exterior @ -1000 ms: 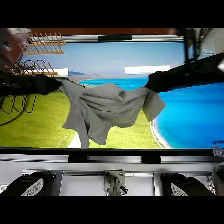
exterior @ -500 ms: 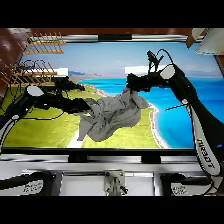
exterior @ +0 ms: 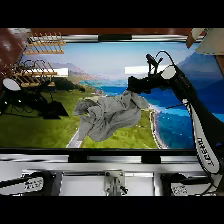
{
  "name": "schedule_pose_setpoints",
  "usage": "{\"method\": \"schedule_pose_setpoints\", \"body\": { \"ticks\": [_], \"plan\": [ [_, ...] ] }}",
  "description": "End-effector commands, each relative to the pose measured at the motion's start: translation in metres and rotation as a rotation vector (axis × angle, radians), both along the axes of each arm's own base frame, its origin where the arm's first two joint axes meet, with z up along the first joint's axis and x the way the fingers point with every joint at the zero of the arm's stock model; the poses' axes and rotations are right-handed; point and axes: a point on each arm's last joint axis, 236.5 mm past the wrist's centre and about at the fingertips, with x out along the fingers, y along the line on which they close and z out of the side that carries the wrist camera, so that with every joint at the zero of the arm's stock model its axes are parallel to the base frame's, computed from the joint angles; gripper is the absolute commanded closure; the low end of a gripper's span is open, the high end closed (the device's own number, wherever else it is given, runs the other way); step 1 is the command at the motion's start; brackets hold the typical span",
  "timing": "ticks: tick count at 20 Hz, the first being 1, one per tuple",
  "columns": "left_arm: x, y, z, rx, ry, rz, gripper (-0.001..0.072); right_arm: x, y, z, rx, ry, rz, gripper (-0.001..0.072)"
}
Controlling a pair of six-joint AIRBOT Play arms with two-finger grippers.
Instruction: Fold the shirts.
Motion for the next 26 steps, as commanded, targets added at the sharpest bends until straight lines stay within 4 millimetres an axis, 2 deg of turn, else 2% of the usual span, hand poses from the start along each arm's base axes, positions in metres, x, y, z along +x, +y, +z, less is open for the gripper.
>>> {"method": "schedule_pose_setpoints", "body": {
  "ticks": [1, 2, 4, 7, 10, 11, 12, 14, 15, 16, 17, 19, 21, 22, 23, 24, 25, 26],
  "plan": [
    [-0.043, -0.028, -0.052, -0.024, 0.103, 0.042, -0.0013, -0.016, -0.006, -0.011, -0.063, 0.042, 0.056, 0.0644],
    [-0.048, -0.042, -0.069, -0.022, 0.100, 0.052, -0.0013, -0.017, -0.007, -0.012, -0.066, 0.047, 0.060, 0.0644],
    [-0.052, -0.067, -0.087, -0.011, 0.065, 0.047, -0.0013, -0.018, -0.007, -0.012, -0.067, 0.049, 0.062, 0.0644],
    [-0.044, -0.096, -0.093, -0.002, -0.017, 0.020, -0.0013, -0.017, -0.008, -0.013, -0.072, 0.047, 0.062, 0.0644],
    [-0.031, -0.112, -0.091, -0.022, -0.072, 0.053, -0.0008, -0.018, -0.008, -0.013, -0.071, 0.048, 0.062, 0.0644],
    [-0.026, -0.115, -0.088, -0.039, -0.079, 0.080, 0.0016, -0.018, -0.008, -0.013, -0.071, 0.048, 0.062, 0.0644],
    [-0.023, -0.117, -0.086, -0.052, -0.083, 0.099, 0.0170, -0.018, -0.008, -0.013, -0.071, 0.048, 0.062, 0.0644],
    [-0.024, -0.120, -0.081, -0.069, -0.084, 0.072, 0.0628, -0.018, -0.008, -0.012, -0.071, 0.048, 0.064, 0.0644],
    [-0.025, -0.123, -0.072, -0.090, -0.102, 0.014, 0.0664, -0.018, -0.008, -0.011, -0.071, 0.046, 0.066, 0.0644],
    [-0.022, -0.124, -0.054, -0.115, -0.137, -0.042, 0.0665, -0.017, -0.010, -0.005, -0.075, 0.023, 0.076, 0.0644],
    [-0.012, -0.118, -0.033, -0.113, -0.193, -0.077, 0.0666, -0.016, -0.014, 0.008, -0.081, -0.015, 0.096, 0.0644],
    [0.024, -0.090, 0.039, -0.055, -0.398, -0.074, 0.0666, -0.008, -0.031, 0.059, -0.095, -0.154, 0.125, 0.0644],
    [0.058, -0.051, 0.153, -0.014, -0.692, 0.008, 0.0666, 0.004, -0.057, 0.143, -0.106, -0.368, 0.079, 0.0644],
    [0.064, -0.030, 0.226, -0.004, -0.866, 0.079, 0.0665, 0.006, -0.073, 0.196, -0.107, -0.494, 0.029, 0.0644],
    [0.059, -0.010, 0.299, 0.009, -1.037, 0.153, 0.0665, 0.001, -0.086, 0.248, -0.108, -0.614, -0.014, 0.0644],
    [0.043, 0.001, 0.364, 0.010, -1.192, 0.205, 0.0665, -0.014, -0.095, 0.302, -0.117, -0.752, -0.038, 0.0644],
    [0.016, 0.003, 0.429, -0.002, -1.365, 0.231, 0.0664, -0.034, -0.096, 0.349, -0.132, -0.885, -0.036, 0.0644],
    [-0.013, 0.000, 0.480, -0.023, -1.511, 0.242, 0.0664, -0.062, -0.095, 0.396, -0.139, -1.027, -0.035, 0.0644]
  ]
}}
